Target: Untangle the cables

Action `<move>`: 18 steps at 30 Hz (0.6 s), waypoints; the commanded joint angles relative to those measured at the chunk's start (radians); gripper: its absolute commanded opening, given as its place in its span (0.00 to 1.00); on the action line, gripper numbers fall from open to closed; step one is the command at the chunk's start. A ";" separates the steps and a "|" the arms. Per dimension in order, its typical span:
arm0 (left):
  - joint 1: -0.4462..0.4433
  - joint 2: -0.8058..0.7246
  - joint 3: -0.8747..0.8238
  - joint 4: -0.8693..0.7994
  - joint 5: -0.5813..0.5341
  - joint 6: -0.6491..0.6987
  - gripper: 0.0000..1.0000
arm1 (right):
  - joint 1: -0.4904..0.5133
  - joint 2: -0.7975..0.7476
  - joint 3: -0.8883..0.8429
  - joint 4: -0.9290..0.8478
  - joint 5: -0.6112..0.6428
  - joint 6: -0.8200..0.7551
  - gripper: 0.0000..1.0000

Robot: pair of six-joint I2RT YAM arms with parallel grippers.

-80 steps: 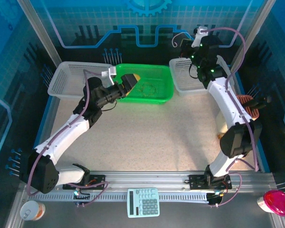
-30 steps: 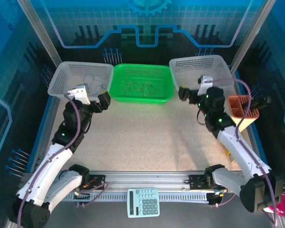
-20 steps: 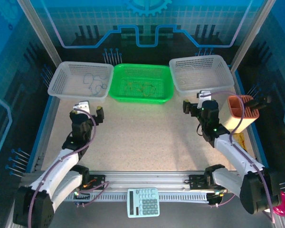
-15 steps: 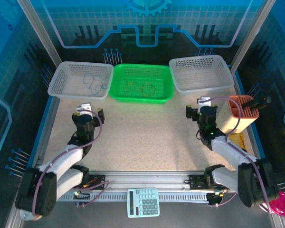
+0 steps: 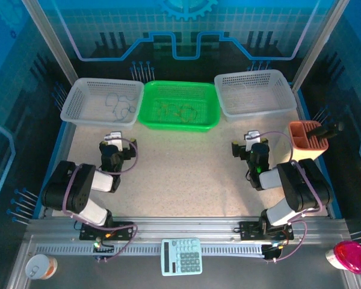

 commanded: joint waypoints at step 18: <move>0.071 -0.007 0.123 -0.117 0.221 -0.012 0.99 | -0.065 -0.013 0.104 -0.094 -0.171 0.009 1.00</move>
